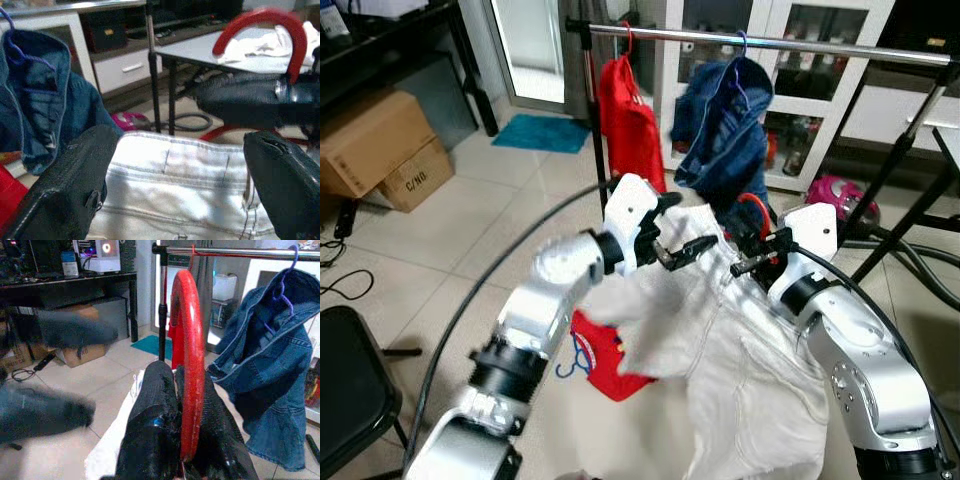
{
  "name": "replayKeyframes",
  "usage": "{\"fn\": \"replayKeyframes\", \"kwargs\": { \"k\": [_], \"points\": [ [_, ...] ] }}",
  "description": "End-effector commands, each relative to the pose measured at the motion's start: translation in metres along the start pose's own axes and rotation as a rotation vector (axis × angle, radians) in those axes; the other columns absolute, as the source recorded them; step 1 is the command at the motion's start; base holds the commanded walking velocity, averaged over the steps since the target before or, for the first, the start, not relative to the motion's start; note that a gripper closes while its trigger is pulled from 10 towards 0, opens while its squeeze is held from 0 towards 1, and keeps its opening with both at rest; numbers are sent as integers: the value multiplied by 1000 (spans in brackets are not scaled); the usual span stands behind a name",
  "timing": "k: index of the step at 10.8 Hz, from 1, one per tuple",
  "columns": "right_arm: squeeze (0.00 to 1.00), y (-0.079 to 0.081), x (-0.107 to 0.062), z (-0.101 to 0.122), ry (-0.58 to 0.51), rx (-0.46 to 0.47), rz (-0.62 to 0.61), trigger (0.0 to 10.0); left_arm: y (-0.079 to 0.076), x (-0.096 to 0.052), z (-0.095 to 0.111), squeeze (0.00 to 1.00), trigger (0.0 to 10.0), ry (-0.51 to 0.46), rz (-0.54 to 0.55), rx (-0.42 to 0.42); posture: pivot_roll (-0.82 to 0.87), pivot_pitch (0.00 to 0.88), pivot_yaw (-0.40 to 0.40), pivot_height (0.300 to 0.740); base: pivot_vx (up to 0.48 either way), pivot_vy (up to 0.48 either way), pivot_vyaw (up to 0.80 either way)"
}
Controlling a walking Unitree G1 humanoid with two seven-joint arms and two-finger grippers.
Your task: Hang hanger
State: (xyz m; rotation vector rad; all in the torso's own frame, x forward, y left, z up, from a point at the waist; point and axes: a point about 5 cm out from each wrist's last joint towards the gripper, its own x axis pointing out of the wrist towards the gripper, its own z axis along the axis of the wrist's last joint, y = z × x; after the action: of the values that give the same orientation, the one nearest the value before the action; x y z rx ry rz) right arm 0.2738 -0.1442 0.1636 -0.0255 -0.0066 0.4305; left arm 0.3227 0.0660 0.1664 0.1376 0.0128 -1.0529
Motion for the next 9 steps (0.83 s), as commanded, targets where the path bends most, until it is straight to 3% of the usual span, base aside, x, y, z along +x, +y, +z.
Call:
{"fn": "replayKeyframes", "kwargs": {
  "k": [1,2,3,4,5,7,8,9],
  "points": [
    [0,4,2,19,-84,-16,36,10000,1,0,-9,1000,10000,70,4,17,-71,17,23,740,0,0,0],
    [0,5,1,21,-93,10,46,10000,7,1,-12,1000,10000,86,82,86,-70,13,23,740,0,0,0],
    [0,6,-1,23,-101,45,80,10000,12,-2,-13,514,10000,95,113,119,-69,4,19,740,0,0,0],
    [0,8,-3,25,-110,72,113,10000,15,-4,-13,149,10000,106,126,135,-68,0,18,740,0,0,0],
    [0,11,-6,28,-125,91,165,10000,20,-7,-15,0,10000,126,139,162,-68,0,18,740,0,0,0],
    [0,13,-13,33,-144,128,264,10000,25,-10,-16,0,10000,126,145,184,-69,0,19,740,0,0,0],
    [0,11,-19,34,-132,113,318,10000,26,-10,-8,0,10000,80,121,212,-70,0,20,740,0,0,0],
    [0,8,-21,33,-106,64,332,10000,22,-9,9,0,10000,-28,38,180,-71,0,20,740,0,0,0]
  ]
}}
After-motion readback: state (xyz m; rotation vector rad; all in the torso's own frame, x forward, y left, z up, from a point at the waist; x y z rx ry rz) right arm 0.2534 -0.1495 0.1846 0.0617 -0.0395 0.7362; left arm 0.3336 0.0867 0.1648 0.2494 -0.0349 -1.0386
